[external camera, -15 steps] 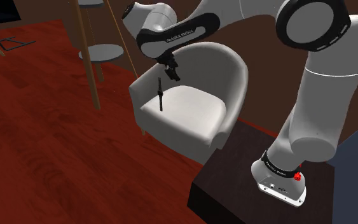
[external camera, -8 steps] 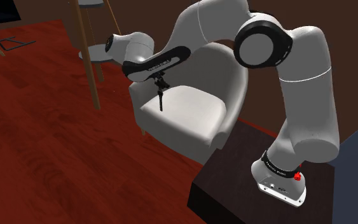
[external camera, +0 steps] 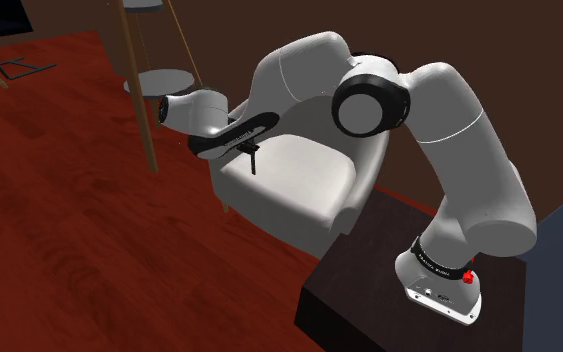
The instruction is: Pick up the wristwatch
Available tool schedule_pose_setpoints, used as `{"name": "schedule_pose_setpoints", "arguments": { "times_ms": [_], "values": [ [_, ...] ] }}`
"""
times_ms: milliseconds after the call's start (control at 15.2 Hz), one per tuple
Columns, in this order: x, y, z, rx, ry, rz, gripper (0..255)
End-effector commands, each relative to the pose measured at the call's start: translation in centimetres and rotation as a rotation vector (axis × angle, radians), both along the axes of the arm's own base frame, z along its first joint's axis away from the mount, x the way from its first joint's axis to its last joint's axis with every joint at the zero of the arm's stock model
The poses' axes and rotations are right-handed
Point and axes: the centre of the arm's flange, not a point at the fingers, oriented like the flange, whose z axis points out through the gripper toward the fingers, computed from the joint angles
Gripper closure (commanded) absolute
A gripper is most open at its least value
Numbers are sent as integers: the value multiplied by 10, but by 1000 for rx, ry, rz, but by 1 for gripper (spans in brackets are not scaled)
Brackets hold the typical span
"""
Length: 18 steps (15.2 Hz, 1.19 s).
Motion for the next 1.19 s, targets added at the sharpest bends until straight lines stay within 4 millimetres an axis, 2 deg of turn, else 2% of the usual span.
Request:
{"name": "schedule_pose_setpoints", "arguments": {
  "times_ms": [0, 198, 330, 396, 990, 1122],
  "values": [
    [0, 0, -11, -1, 0, 2, 0],
    [0, 0, -25, -1, 0, 2, 0],
    [0, 0, -25, -1, 0, 2, 0],
    [0, 0, -24, -1, 1, 2, 255],
    [0, 0, -25, -1, 0, 2, 255],
    [0, 0, -14, -1, 0, 2, 255]
  ]
}}
